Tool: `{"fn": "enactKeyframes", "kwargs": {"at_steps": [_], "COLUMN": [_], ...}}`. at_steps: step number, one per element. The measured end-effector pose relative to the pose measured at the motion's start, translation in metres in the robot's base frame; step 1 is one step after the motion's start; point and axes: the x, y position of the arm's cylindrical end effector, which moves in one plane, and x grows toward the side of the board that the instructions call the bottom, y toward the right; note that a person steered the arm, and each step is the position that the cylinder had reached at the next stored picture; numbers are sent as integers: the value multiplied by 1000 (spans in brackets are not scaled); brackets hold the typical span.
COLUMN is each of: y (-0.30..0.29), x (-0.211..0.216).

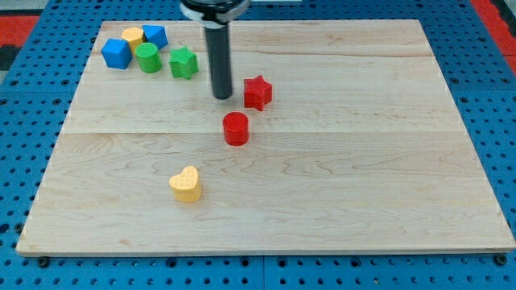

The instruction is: Place the red circle towards the bottom left of the red star

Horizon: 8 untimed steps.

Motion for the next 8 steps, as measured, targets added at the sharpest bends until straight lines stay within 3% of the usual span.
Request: {"fn": "enactKeyframes", "kwargs": {"at_steps": [1, 2, 3, 4, 6, 8], "y": [-43, -94, -75, 3, 77, -26], "x": [3, 38, 74, 96, 149, 159]}}
